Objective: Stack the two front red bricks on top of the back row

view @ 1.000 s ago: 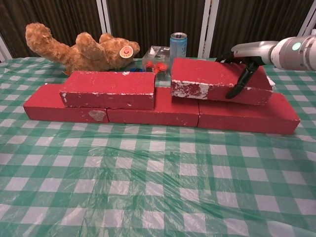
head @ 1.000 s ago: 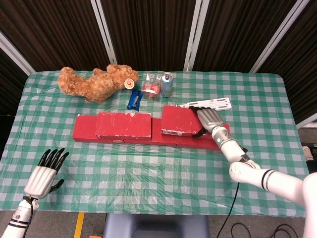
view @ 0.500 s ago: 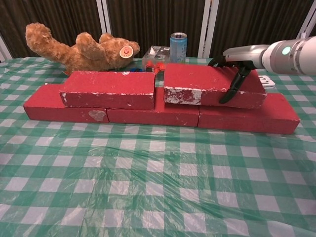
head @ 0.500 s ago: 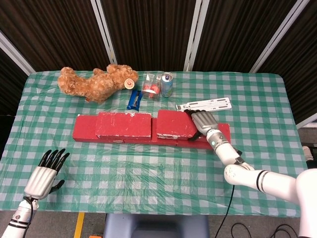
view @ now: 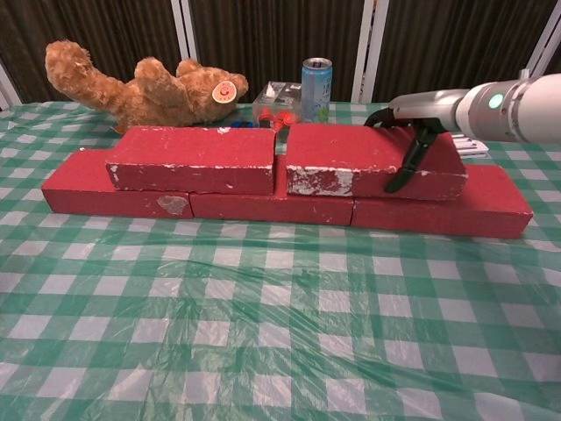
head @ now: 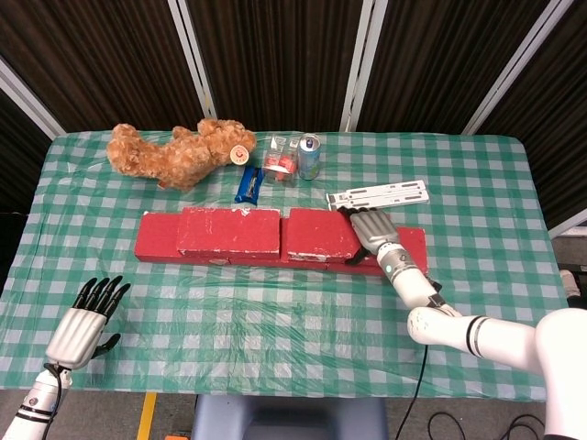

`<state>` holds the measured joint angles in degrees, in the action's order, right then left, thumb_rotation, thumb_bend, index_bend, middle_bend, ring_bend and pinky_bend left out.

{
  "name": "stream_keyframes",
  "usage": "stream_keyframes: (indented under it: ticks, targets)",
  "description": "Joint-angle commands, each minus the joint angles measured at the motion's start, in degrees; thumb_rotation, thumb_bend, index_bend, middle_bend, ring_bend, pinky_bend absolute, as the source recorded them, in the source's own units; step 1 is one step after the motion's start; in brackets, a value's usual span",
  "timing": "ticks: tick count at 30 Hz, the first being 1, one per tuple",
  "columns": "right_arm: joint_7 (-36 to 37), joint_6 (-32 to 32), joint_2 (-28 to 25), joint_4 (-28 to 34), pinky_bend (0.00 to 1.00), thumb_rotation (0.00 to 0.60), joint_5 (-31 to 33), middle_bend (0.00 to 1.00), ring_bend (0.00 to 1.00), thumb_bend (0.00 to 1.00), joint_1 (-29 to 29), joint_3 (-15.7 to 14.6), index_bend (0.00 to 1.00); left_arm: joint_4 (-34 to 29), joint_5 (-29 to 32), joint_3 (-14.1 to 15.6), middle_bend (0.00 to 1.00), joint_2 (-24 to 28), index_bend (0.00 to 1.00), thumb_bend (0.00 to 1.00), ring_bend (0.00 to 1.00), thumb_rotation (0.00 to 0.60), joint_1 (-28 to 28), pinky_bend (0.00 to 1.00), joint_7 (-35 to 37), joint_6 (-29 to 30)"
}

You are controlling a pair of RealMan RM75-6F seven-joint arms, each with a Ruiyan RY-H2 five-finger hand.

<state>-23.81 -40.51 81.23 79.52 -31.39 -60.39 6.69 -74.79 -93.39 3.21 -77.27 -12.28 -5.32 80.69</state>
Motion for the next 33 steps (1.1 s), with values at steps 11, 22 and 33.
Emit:
stream_keyframes:
  ticks: [11,22,33]
  targets:
    - [-2.01,-1.36,0.92,0.45,0.41,0.6,2.0,0.42,0.35,0.17,-1.22,-0.68,0.52,-0.22,-0.19,0.05,0.0,0.21,0.0,0.26,0.0,0.6,0.03,0.01,0.21,-0.06]
    - [-3.02,-2.59,1.89,0.31,0.35,0.6,3.83,0.32,0.22,0.17,-1.64,-0.66,0.28,-0.46,-0.05,-0.03,0.0,0.49,0.0,0.26,0.0,0.6,0.06,0.01,0.63,-0.19]
    - [-3.58,-1.85,1.56,0.93,0.29,0.6,5.19,0.22,0.1,0.17,-2.1,-0.8,0.16,-0.55,-0.15,-0.05,0.0,0.54,0.0,0.26,0.0,0.6,0.06,0.01,0.62,-0.23]
